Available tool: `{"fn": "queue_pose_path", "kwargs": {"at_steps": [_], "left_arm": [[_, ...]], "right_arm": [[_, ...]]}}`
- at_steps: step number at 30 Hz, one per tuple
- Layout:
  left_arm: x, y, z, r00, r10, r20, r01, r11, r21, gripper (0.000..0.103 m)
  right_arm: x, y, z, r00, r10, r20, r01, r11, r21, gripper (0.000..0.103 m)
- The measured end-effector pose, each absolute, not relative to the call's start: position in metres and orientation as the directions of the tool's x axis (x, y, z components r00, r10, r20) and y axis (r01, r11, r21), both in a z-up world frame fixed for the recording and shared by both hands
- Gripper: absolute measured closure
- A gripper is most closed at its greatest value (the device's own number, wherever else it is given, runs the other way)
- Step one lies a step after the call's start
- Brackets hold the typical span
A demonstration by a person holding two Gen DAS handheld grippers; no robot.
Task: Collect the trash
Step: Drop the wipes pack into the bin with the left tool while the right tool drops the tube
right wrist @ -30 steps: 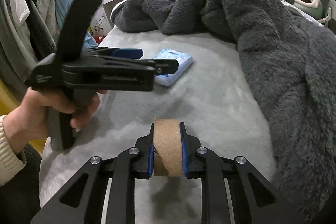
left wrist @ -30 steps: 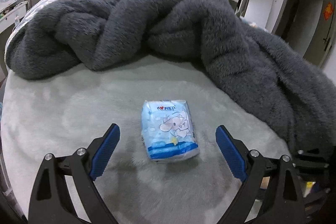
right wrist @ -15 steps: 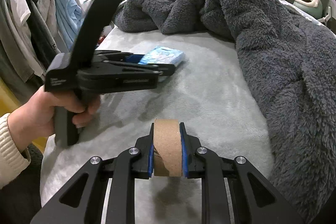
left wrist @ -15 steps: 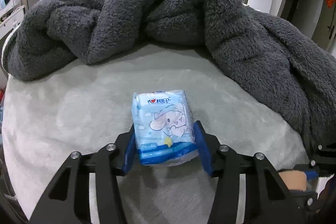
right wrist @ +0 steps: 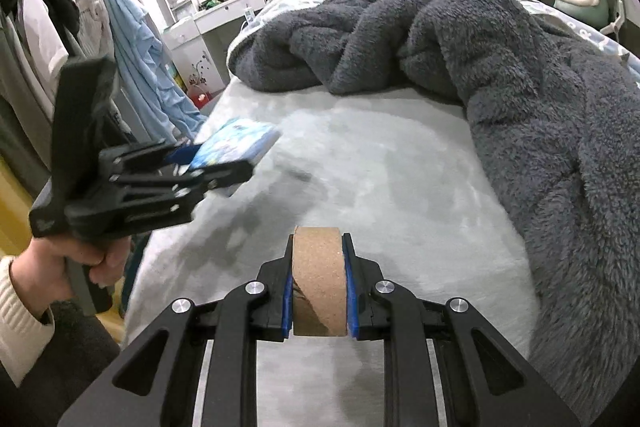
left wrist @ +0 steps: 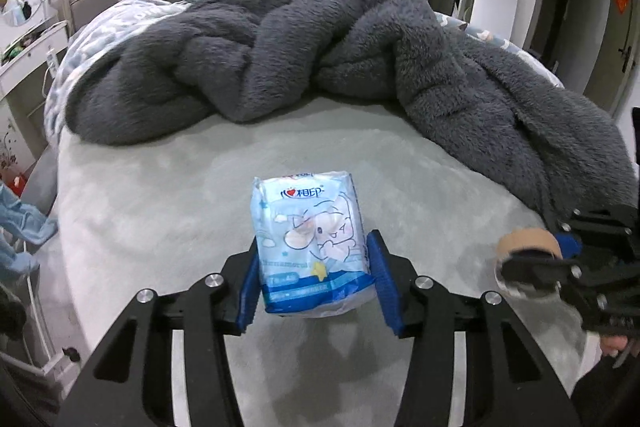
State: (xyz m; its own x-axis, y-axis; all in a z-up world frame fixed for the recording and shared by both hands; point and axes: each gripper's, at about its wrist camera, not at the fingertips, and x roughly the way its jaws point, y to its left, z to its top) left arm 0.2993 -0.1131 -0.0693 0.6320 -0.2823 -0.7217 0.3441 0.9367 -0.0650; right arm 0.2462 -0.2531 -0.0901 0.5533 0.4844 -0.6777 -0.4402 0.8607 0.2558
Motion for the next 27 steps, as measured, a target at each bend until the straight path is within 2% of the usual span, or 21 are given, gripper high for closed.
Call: {"fn": "queue_pose_path", "kwargs": {"at_steps": [5,19,27], "left_arm": [[0.267,-0.079,-0.06,0.644,-0.272,-0.715,0.294,0.951,-0.097,0.051],[0.208,0.006,-0.062,0.663,-0.146,-0.734,0.08,0.989,-0.124,0.051],[0.2,0.044,-0.078,0.631,-0.07,-0.772,0.009,0.997,-0.083,0.05]], "right_arm": [[0.241,-0.234,-0.08,0.554,0.503,-0.663,-0.443,0.853,0.276,0.083],[0.236,-0.168,-0.071,0.535,0.515,-0.669,-0.47,0.84,0.271,0.083],[0.229,-0.119,-0.07,0.502,0.528,-0.685,-0.523,0.816,0.247,0.083]]}}
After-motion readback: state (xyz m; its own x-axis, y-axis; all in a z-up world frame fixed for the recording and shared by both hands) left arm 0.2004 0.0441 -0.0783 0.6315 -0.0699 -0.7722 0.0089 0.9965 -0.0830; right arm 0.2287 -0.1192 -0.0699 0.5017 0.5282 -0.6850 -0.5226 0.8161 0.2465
